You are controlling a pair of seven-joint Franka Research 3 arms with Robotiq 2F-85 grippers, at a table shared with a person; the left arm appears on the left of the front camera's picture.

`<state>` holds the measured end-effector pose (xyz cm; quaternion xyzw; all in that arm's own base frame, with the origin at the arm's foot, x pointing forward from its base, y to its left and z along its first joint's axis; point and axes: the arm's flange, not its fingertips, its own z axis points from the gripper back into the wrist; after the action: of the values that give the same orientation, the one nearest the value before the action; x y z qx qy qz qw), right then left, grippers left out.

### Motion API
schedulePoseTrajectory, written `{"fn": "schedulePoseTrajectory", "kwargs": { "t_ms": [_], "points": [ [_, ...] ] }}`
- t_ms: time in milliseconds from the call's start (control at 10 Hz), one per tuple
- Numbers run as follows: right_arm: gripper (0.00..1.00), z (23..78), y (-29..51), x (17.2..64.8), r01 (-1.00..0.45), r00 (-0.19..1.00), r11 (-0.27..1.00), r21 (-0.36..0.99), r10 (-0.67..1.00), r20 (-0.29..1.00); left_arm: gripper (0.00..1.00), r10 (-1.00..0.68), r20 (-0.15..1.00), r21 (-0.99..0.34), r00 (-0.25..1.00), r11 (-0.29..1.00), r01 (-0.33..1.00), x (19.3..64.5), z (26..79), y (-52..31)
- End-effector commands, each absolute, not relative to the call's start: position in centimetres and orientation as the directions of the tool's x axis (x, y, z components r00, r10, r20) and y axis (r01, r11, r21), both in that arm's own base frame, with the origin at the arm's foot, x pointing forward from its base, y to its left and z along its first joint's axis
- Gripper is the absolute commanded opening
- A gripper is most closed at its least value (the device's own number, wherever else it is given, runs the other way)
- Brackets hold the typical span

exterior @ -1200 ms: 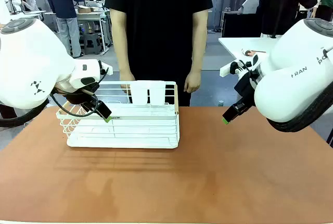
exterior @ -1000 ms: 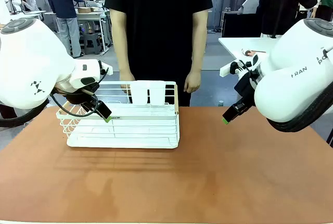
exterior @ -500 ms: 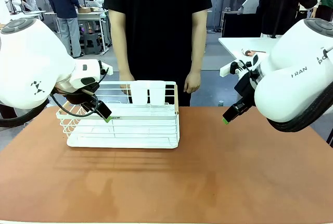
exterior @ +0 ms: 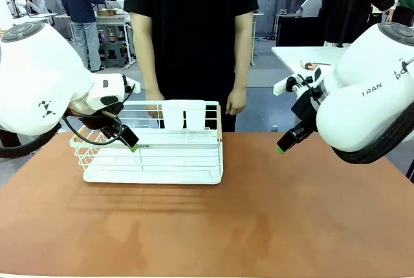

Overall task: Clean the table.
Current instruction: Pick up the Lint Roller when the human hands it over.

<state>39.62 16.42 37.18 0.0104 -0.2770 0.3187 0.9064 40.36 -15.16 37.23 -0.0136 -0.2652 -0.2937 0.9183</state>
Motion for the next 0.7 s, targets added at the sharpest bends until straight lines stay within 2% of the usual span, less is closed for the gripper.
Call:
{"fn": "schedulePoseTrajectory", "kwargs": {
  "t_ms": [0,100,200,300,400,600],
  "points": [
    [1.00,39.4,15.8,39.9,-0.575,0.646,0.805,-0.149,0.558,0.522,1.00,-0.544,0.520,0.099,0.659,0.804,0.586,40.8,40.2,-15.3],
    [1.00,42.3,14.9,40.3,-0.551,0.678,0.829,-0.092,0.509,0.530,1.00,-0.498,0.548,0.044,0.672,0.819,0.572,41.8,43.4,-14.9],
    [1.00,44.9,13.6,40.7,-0.535,0.724,0.845,0.014,0.450,0.523,1.00,-0.398,0.559,-0.093,0.727,0.842,0.532,42.9,46.3,-13.5],
    [1.00,47.2,11.5,41.2,-0.510,0.788,0.839,0.192,0.366,0.494,1.00,-0.273,0.528,-0.313,0.804,0.818,0.483,44.2,48.8,-11.0],
    [1.00,48.9,9.2,41.7,-0.477,0.839,0.788,0.388,0.278,0.468,1.00,-0.186,0.433,-0.513,0.882,0.754,0.411,45.3,50.1,-8.0],
    [1.00,51.0,4.0,41.8,-0.399,0.893,0.642,0.655,0.110,0.436,1.00,-0.048,0.392,-0.698,0.919,0.634,0.332,45.9,51.3,-1.6]
  ]
}}
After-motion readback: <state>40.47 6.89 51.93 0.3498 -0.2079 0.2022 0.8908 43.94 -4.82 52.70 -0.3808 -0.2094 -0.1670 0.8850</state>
